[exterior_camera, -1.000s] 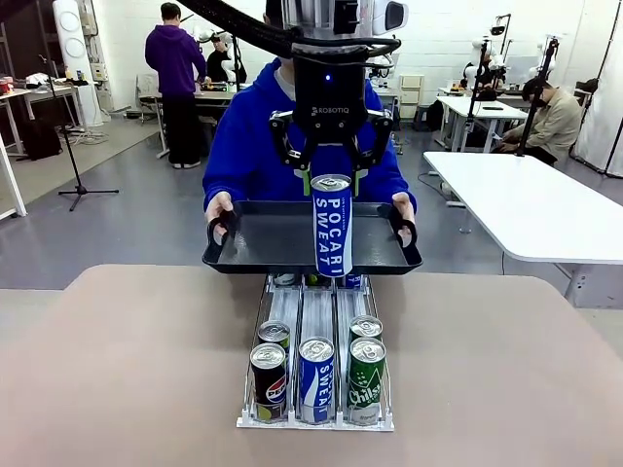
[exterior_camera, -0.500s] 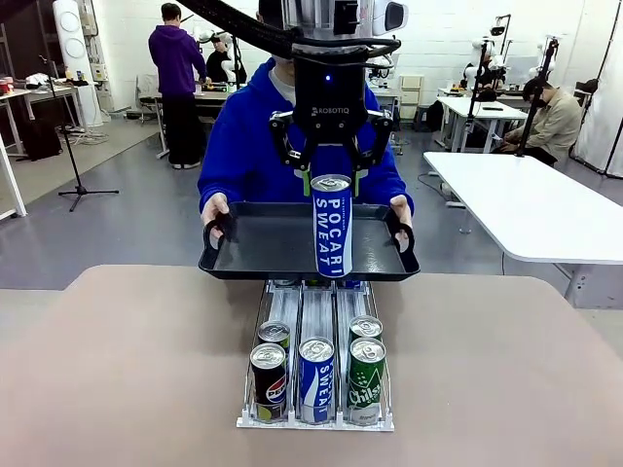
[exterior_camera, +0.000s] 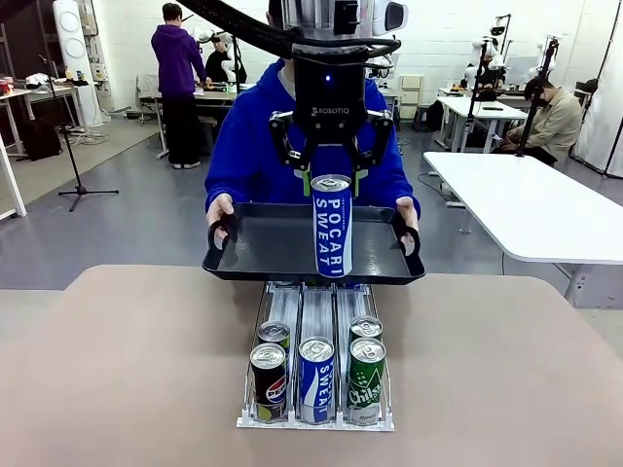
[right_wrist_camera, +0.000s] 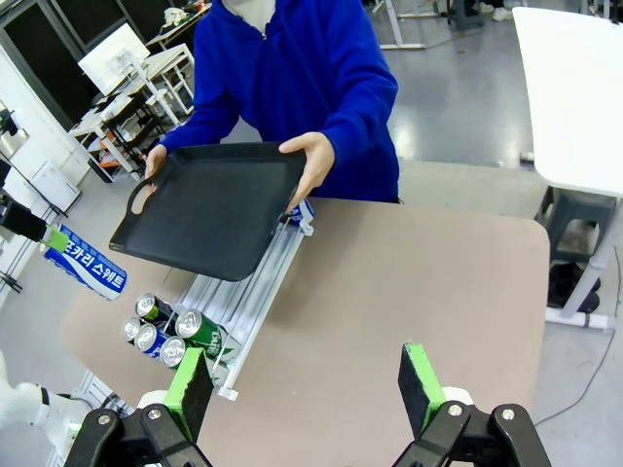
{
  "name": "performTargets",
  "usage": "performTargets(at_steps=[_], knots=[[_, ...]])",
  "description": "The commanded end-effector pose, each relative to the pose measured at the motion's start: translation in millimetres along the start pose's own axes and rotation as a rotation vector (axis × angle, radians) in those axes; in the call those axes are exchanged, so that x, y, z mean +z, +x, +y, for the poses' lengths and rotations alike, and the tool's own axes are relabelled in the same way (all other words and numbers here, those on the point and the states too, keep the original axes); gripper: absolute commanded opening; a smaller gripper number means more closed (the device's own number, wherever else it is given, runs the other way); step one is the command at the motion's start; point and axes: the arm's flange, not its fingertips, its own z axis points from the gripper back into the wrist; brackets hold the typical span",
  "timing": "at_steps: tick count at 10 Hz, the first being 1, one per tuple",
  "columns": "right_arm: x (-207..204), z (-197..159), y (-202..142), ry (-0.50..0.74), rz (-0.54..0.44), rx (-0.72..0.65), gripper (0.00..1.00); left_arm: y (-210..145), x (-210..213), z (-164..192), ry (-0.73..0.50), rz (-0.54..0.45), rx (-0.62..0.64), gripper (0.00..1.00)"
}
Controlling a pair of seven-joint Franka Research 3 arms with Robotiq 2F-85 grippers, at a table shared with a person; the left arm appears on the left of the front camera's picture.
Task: Retrieve and hand over the desired beverage to the person.
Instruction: Place the picked can on the Handle tray extended by the person.
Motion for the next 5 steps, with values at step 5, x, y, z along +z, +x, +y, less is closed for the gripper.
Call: performTargets(at_steps=[5], knots=[[-2.7,-1.4,-0.6,0.022,-0.005,-0.002,1.0,88.2,9.4,52.9,0.018,-0.046,0.017,0.58]])
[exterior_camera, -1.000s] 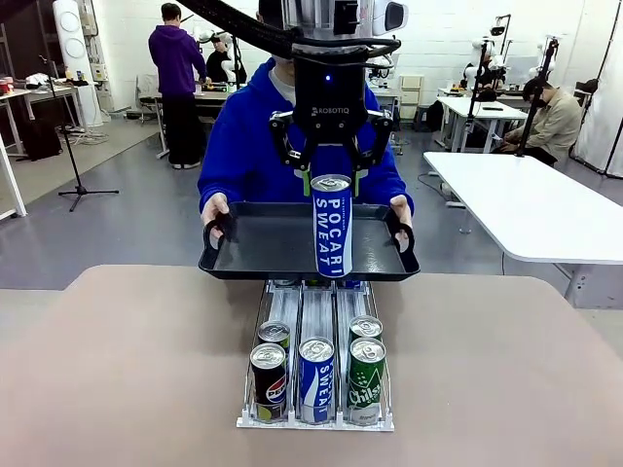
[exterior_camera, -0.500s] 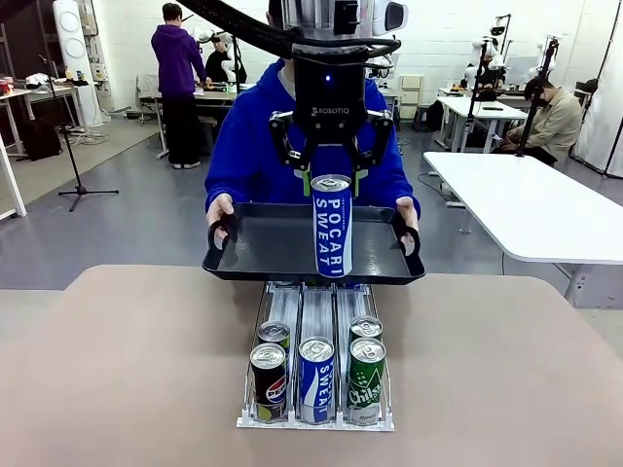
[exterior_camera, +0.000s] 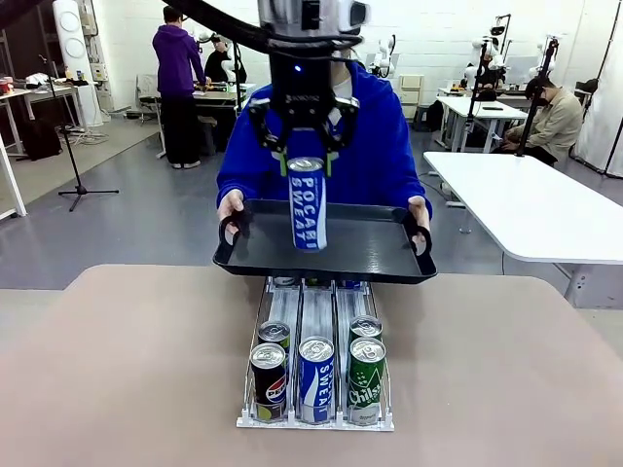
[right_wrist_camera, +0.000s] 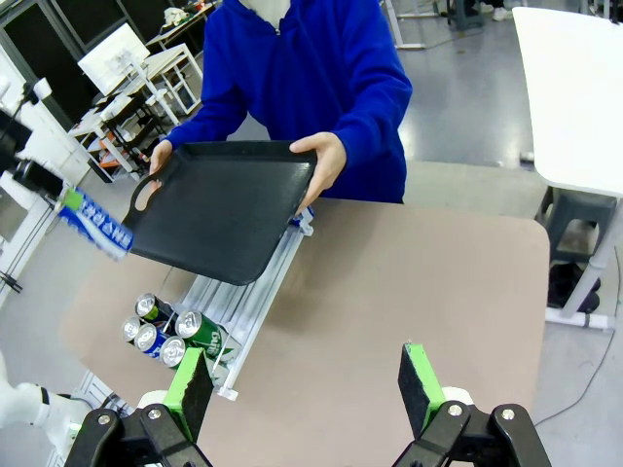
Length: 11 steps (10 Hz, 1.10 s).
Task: Retrieve and hand over the desired beverage to the person.
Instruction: Place the picked can on the Handle tray extended by the person.
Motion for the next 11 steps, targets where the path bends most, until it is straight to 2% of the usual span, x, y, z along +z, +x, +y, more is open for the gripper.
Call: performTargets(at_steps=[1,4,6,7,8,11], knots=[[-2.9,-1.3,-0.5,0.022,-0.005,-0.001,1.0,43.0,12.3,20.5,0.016,-0.045,0.024,0.58],[-2.9,-1.3,-0.5,0.022,-0.005,-0.001,1.0,109.4,15.6,55.9,0.029,-0.068,0.049,0.58],[-2.9,-1.3,-0.5,0.022,-0.005,-0.001,1.0,132.3,14.9,68.4,0.036,-0.06,0.084,0.58],[-2.9,-1.3,-0.5,0.022,-0.005,-0.001,1.0,138.6,14.1,70.6,0.046,-0.06,0.091,0.58],[-2.9,-1.3,-0.5,0.022,-0.005,-0.001,1.0,114.9,-3.0,79.0,0.018,-0.061,0.091,0.58],[-2.9,-1.3,-0.5,0.022,-0.005,-0.001,1.0,114.9,-3.0,79.0,0.018,-0.061,0.091,0.58]])
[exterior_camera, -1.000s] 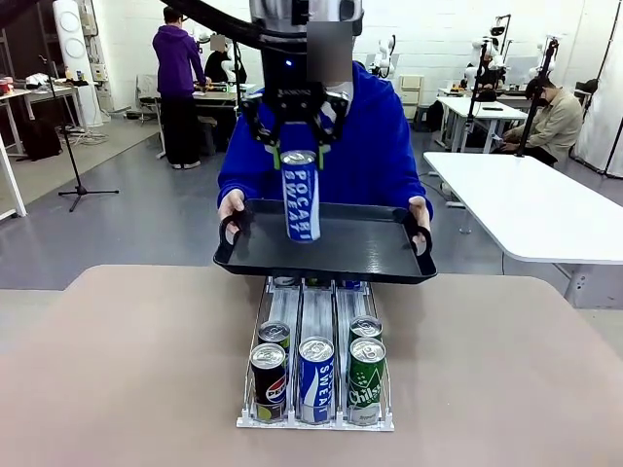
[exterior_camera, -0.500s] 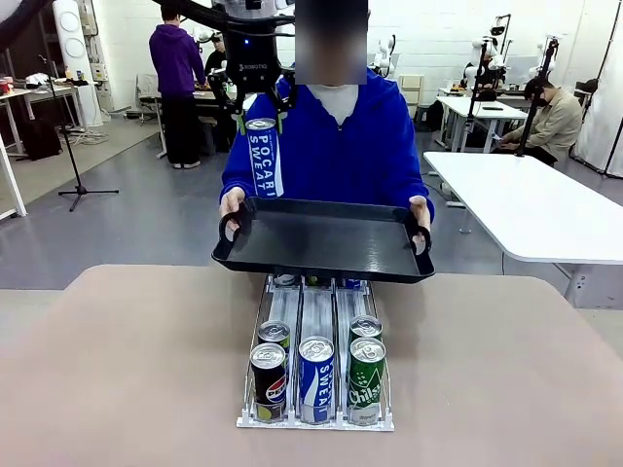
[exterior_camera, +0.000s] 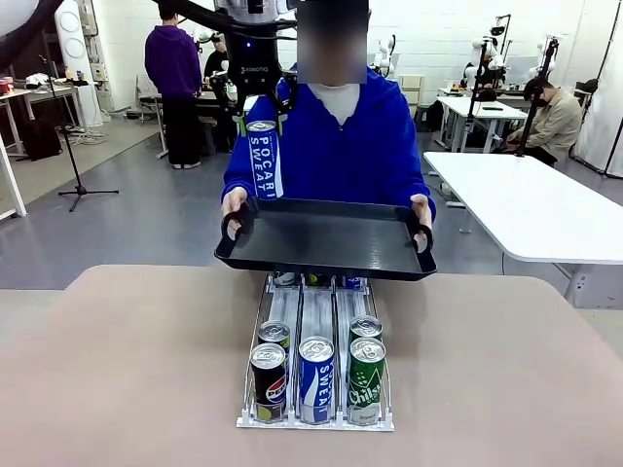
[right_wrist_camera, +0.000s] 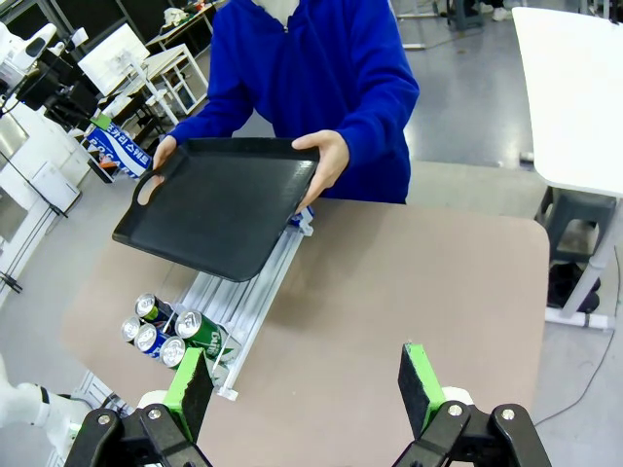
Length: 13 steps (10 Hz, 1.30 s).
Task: Retrieve and hand over the desired beverage to the person.
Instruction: Place the picked can on the Handle tray extended by the person.
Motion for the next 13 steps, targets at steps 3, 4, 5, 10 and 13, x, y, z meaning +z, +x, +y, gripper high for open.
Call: performTargets(at_steps=[3,4,5,10,13], knots=[[-3.0,-1.3,-0.5,0.022,-0.005,-0.001,1.0,-0.3,0.4,-0.2,0.0,0.0,0.0,0.58],[-3.0,-1.3,-0.5,0.022,-0.005,-0.001,1.0,4.0,-12.3,-0.5,0.013,0.016,-0.003,0.58],[-3.0,-1.3,-0.5,0.022,-0.005,-0.001,1.0,7.4,-22.5,-0.7,0.022,0.033,-0.006,0.58],[-3.0,-1.3,-0.5,0.022,-0.005,-0.001,1.0,16.7,-62.6,-4.8,0.055,0.089,-0.029,0.58],[-3.0,-1.3,-0.5,0.022,-0.005,-0.001,1.0,18.3,-74.4,-6.1,0.07,0.117,-0.039,0.58]])
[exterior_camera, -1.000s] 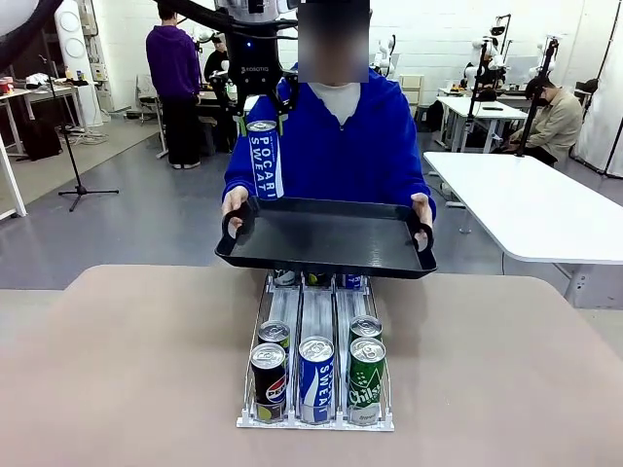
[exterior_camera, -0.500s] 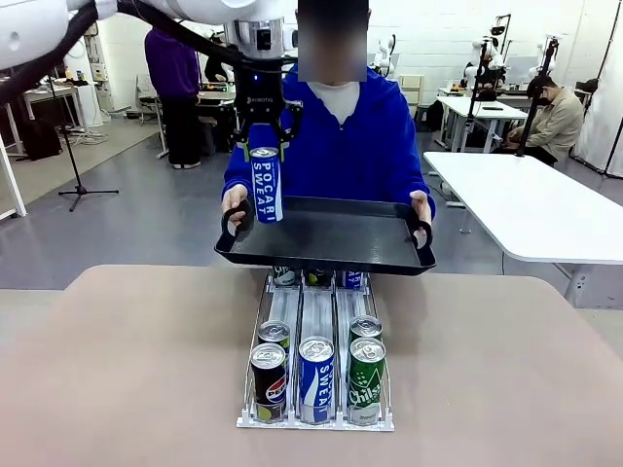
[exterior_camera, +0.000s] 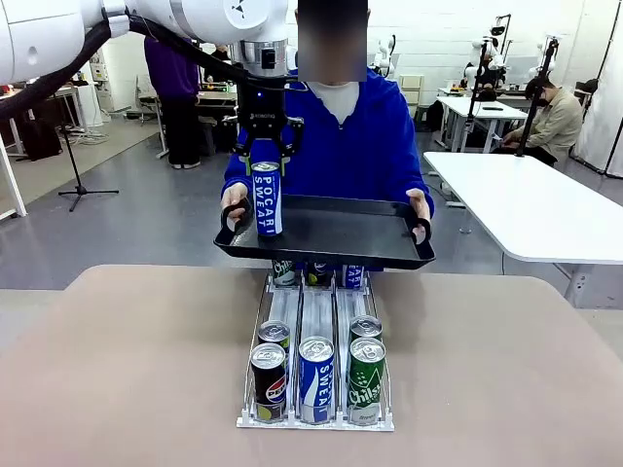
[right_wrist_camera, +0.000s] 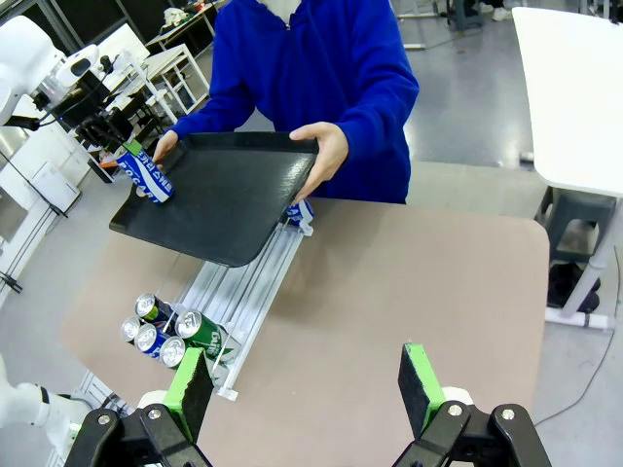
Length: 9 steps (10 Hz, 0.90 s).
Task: Retrieve and hand over the desired beverage to the person.
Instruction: Place the picked can on the Handle tray extended by the person.
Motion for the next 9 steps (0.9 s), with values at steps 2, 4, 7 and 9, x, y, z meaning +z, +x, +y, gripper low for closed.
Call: performTargets(at_steps=[2,4,7,9], knots=[[-2.9,-1.3,-0.5,0.022,-0.005,-0.001,1.0,4.8,2.5,-2.5,0.032,0.011,-0.045,0.58],[-2.9,-1.3,-0.5,0.022,-0.005,-0.001,1.0,4.3,0.6,-2.7,0.03,0.016,-0.062,1.0],[-2.9,-1.3,-0.5,0.022,-0.005,-0.001,1.0,4.2,0.4,-1.5,0.03,0.021,-0.075,1.0],[-2.9,-1.3,-0.5,0.022,-0.005,-0.001,1.0,4.1,2.3,-0.7,0.024,0.021,-0.084,1.0]])
